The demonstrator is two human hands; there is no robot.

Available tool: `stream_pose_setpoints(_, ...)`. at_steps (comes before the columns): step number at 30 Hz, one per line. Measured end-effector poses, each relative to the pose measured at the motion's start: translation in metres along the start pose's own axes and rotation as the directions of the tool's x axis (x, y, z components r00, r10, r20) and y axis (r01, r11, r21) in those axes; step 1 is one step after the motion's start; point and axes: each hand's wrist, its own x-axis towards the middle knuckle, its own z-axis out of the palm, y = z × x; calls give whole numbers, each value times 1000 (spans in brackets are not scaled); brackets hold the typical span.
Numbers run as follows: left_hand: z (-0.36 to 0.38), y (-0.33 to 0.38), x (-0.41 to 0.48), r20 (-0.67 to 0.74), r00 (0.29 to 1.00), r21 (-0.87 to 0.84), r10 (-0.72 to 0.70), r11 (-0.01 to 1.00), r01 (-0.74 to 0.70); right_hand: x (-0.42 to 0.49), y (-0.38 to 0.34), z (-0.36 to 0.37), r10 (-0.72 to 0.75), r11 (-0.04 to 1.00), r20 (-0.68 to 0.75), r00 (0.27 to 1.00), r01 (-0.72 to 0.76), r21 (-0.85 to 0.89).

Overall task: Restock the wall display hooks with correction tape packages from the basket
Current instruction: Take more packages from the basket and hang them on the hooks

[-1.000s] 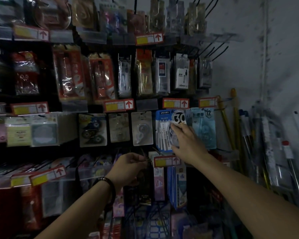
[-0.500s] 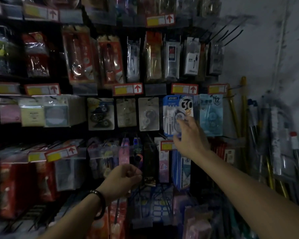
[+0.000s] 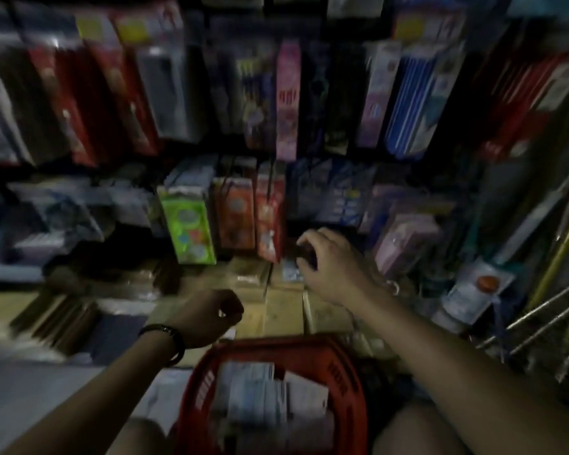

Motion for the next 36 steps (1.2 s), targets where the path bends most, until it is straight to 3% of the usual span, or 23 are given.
stream_pose_setpoints(4, 64, -54, -28, 147, 977, -10, -152, 988, 155, -55, 19, 102, 115, 992, 258, 959, -123, 15)
stream_pose_setpoints(10, 139, -99, -36, 278, 915, 50, -292, 956, 290, -129, 49, 234, 334, 908, 492, 804, -414, 60)
stream_pose_setpoints(16, 188, -135, -17, 401, 812, 25, -425, 891, 454, -169, 82, 341, 330, 866, 669, 666, -496, 66)
stream_pose_setpoints(19, 200, -144, -7, 473, 774, 64, -420, 893, 446, -166, 96, 383, 351, 868, 705, 617, -497, 3)
stream_pose_setpoints(24, 204, -150, 2, 526, 741, 15, -417, 876, 482, -136, 90, 416, 399, 882, 643, 654, -466, -73)
stream_pose_setpoints(31, 213, -154, 12, 562, 722, -30, -404, 862, 506, -114, 112, 454, 474, 871, 637, 608, -430, -238)
stream_pose_setpoints(36, 223, -159, 16, 580, 706, -24, -406, 858, 513, -130, 114, 469, 446, 885, 557, 701, -249, -395)
